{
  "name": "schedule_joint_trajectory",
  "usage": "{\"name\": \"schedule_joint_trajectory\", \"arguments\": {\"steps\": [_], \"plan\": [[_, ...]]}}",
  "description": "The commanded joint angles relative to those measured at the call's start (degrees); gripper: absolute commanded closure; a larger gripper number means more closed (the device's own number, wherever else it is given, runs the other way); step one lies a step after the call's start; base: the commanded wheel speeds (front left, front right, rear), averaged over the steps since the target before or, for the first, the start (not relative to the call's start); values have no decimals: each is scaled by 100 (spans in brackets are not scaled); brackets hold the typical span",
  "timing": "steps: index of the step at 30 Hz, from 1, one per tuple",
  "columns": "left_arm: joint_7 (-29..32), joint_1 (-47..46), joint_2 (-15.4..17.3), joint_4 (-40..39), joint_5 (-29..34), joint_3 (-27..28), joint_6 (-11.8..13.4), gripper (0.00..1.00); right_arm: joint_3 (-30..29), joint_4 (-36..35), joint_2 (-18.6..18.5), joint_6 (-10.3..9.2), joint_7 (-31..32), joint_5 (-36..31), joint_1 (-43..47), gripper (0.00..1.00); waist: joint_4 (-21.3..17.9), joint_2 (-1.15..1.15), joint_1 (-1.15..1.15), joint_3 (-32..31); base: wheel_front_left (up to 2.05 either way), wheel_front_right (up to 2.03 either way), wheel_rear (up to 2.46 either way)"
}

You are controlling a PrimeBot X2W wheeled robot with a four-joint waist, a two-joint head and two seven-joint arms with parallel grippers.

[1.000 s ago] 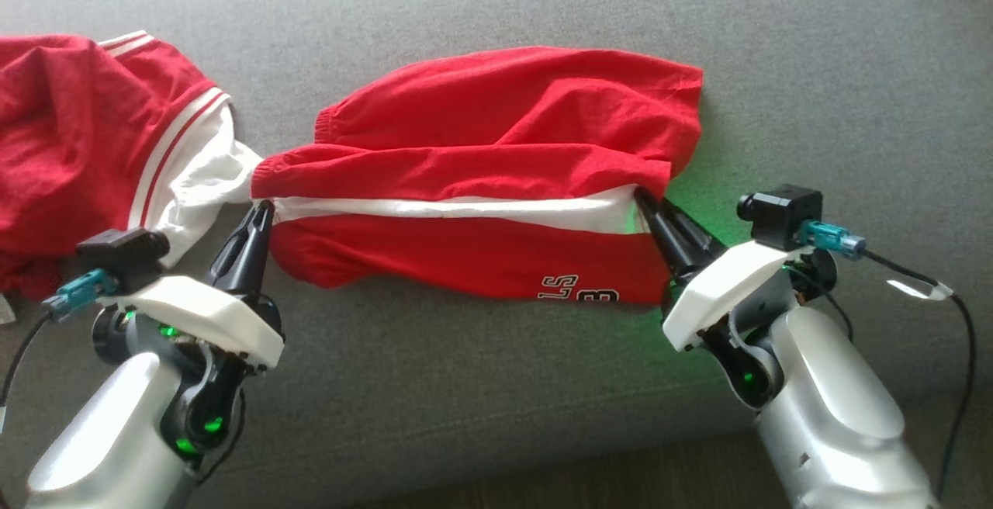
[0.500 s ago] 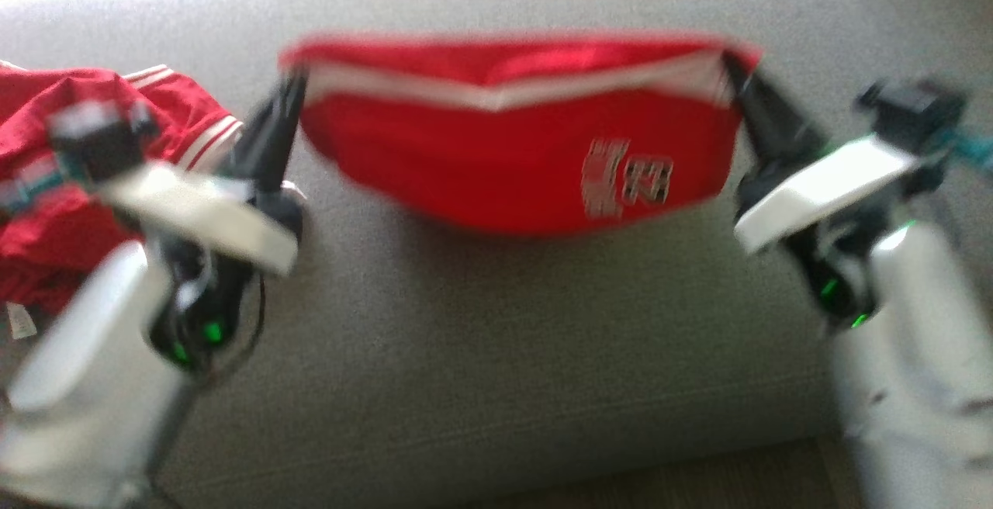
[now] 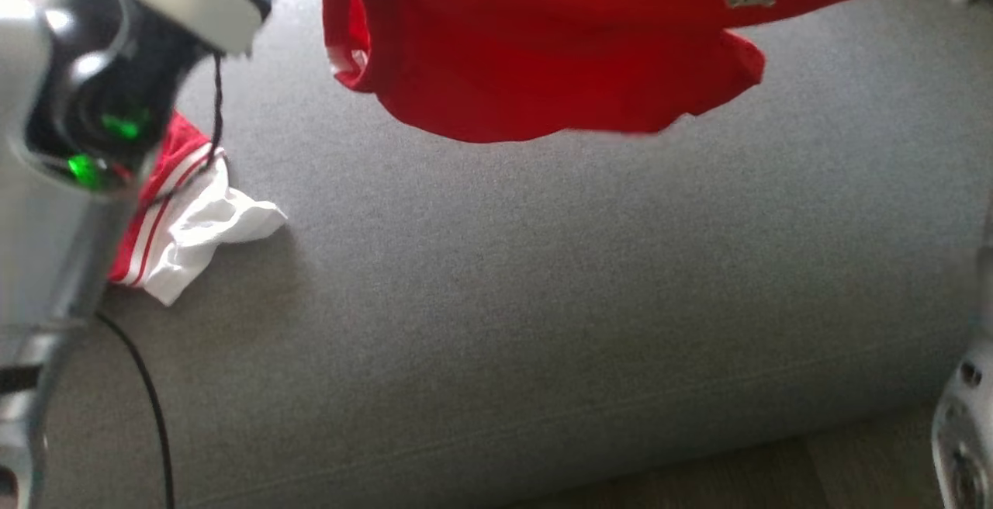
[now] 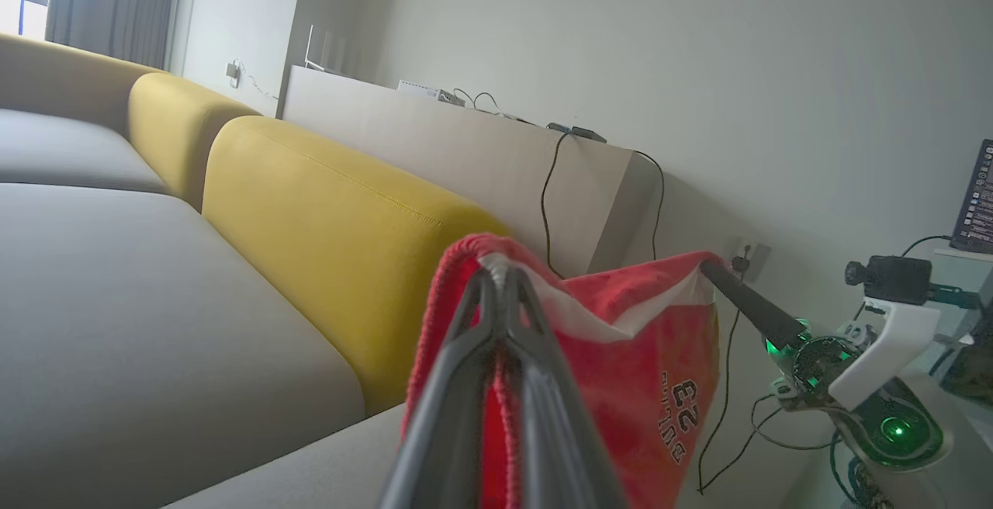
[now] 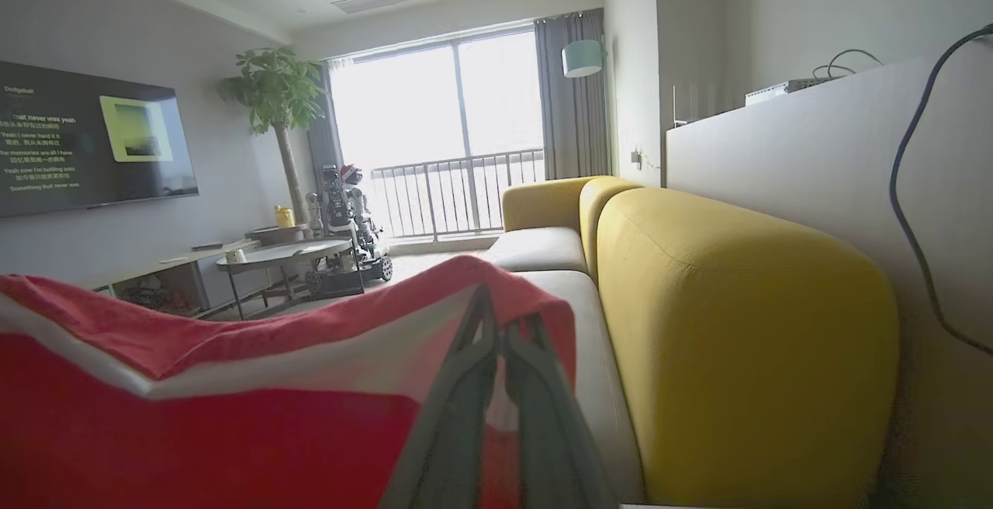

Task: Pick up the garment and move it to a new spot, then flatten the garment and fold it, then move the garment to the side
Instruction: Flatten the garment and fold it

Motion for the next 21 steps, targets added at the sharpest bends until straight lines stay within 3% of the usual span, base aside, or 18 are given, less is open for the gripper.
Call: {"name": "schedule_joint_trajectory", "arguments": {"steps": [1, 6, 9, 14, 19, 21], "plan": [[132, -454, 238, -51, 19, 295, 50, 100, 38, -45, 62, -1, 232, 166, -425, 100, -5, 0, 0, 122, 0, 0, 0], [393, -894, 173, 412, 61, 183, 44, 100, -130, 486, 206, -1, 832, 561, -997, 100, 10, 0, 0, 480, 0, 0, 0], [422, -1339, 124, 968, 269, 104, -6, 100, -289, 999, 185, -1, 955, 445, -1550, 100, 27, 0, 0, 872, 0, 0, 0], [-314, -2734, -110, 2160, 1252, -214, -445, 100, -169, 1810, 381, -1, 140, 210, -2874, 100, 59, 0, 0, 1827, 0, 0, 0], [-1948, -3726, -517, 2912, 2025, -372, -600, 100, 292, 2056, 344, -1, -1094, 112, -3596, 100, 134, 0, 0, 2530, 0, 0, 0], [-2255, -3778, -664, 3146, 2169, -473, -628, 100, 615, 2171, 283, -1, -1356, 178, -3565, 100, 177, 0, 0, 2689, 0, 0, 0]]}}
